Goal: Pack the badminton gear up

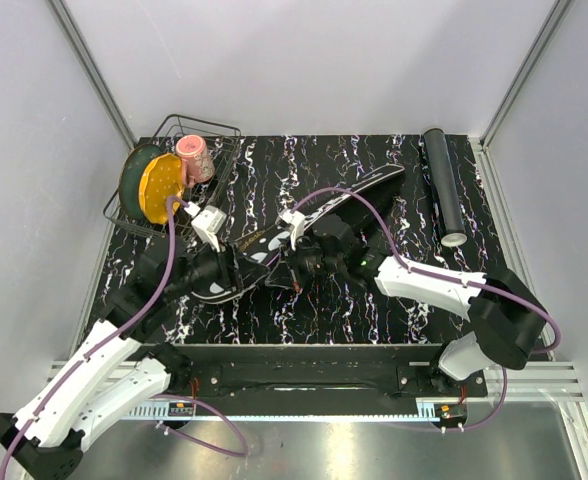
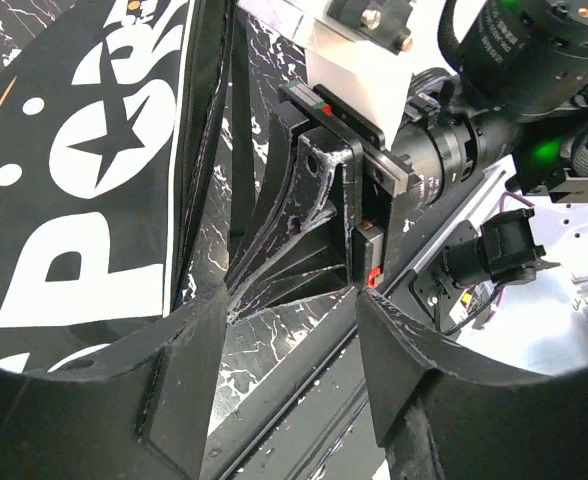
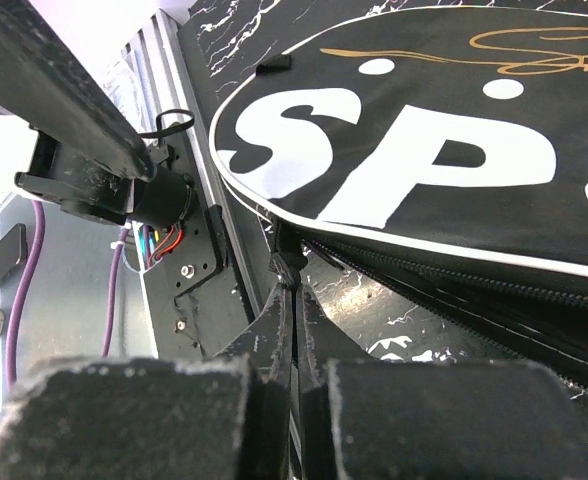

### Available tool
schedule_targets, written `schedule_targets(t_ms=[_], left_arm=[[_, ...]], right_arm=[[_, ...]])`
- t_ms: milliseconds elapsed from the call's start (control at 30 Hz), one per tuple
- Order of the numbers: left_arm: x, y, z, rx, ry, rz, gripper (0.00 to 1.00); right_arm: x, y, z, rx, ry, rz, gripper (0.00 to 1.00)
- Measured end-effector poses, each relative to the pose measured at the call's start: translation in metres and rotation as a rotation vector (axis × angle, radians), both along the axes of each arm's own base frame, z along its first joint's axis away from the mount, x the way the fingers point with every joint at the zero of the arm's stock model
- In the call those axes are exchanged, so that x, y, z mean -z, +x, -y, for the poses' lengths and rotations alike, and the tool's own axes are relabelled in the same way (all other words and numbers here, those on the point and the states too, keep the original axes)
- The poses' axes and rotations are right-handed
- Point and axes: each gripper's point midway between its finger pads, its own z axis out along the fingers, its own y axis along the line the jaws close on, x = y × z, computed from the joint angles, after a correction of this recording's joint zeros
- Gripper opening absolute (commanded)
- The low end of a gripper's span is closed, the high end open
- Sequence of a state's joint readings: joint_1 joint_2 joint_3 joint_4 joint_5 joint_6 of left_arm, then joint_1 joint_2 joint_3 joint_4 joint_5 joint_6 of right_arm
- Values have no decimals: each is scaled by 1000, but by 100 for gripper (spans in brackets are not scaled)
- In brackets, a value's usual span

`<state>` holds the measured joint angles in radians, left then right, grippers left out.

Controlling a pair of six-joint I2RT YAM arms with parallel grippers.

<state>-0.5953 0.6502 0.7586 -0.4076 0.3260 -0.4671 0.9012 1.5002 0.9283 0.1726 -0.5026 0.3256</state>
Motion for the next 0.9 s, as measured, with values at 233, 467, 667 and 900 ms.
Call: schedule_targets(t_ms=[233, 467, 667, 900], left_arm=[[9, 7, -2, -28, 37, -23, 54], [8, 9, -6, -9, 94, 55, 67], [15, 19, 0, 66, 203, 81, 65], [28, 30, 3, 113, 292, 102, 37]], right_arm=[[2, 3, 2, 31, -14, -21, 0], [-38, 22, 7, 72, -54, -94, 0], [-82, 39, 11, -13, 15, -164, 0], [-57, 25, 10, -130, -62, -342, 0]])
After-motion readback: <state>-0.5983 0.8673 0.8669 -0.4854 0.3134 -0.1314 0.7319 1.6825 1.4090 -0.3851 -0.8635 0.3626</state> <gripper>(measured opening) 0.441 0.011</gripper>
